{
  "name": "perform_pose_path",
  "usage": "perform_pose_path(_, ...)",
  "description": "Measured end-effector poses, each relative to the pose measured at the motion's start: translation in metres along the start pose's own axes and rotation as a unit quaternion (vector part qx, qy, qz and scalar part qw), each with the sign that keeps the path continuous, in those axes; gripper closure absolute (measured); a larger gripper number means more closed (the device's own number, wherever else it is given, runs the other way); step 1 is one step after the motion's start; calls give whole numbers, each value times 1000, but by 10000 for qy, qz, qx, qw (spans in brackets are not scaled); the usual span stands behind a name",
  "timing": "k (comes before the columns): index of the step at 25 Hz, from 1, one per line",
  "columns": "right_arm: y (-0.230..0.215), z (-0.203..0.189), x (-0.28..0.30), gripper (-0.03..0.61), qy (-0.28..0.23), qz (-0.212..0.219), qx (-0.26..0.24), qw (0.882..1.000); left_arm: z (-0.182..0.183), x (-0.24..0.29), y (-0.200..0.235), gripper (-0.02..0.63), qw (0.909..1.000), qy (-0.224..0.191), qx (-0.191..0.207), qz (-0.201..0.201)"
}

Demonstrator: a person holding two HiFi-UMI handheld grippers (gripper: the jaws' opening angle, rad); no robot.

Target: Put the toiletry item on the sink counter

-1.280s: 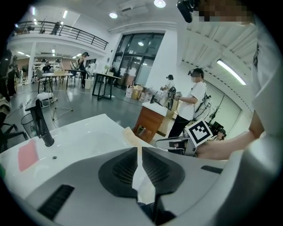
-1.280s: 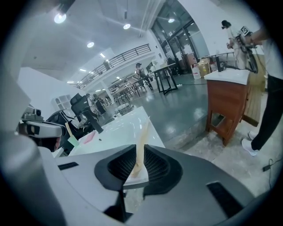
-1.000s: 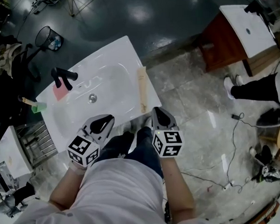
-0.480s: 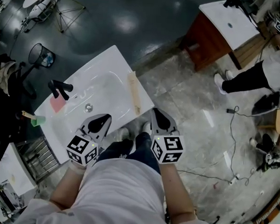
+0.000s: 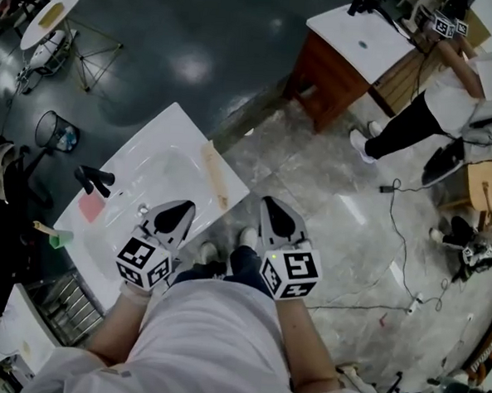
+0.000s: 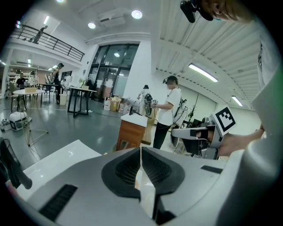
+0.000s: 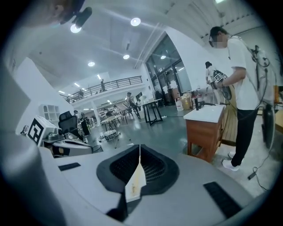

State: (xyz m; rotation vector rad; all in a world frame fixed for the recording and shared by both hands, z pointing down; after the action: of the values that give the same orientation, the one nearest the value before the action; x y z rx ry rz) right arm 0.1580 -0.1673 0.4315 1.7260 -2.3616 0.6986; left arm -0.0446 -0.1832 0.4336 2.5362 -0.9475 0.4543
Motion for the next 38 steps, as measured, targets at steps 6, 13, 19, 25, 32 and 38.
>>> perform_pose_path(6, -7, 28, -35, 552, -472, -239, -193, 9984, 28, 8, -19, 595, 9990, -322, 216, -222)
perform_pose_path(13, -17, 52, -65, 552, -923, -487, -397, 9937, 57, 18, -34, 595, 9960, -664, 355, -475)
perform_pose_path(19, -26, 68, -87, 552, -1201, -673, -485, 9893, 76, 29, -47, 595, 9922, -920, 498, -679)
perform_pose_path(25, -31, 78, -99, 552, -1253, -773, -611, 9872, 90, 35, -62, 595, 9897, -997, 559, -859)
perform_pose_path(32, -31, 76, -106, 552, -1287, -798, -584, 9867, 92, 32, -71, 595, 9890, -1022, 592, -892)
perform_pose_path(38, -30, 69, -102, 552, -1235, -794, -527, 9878, 88, 32, -71, 595, 9895, -966, 604, -889)
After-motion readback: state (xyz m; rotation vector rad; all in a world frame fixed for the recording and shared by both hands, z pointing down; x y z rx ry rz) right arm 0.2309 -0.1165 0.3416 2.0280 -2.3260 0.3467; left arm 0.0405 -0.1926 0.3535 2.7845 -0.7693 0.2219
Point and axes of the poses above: the fingertips, and each gripper's own axes: x forward along the fingers, y to its left, z out of its top, the point moved 5 cm from there along -x, backward along the fingers, and after that the axes turned 1 degree about x, right-handed, at the moved point
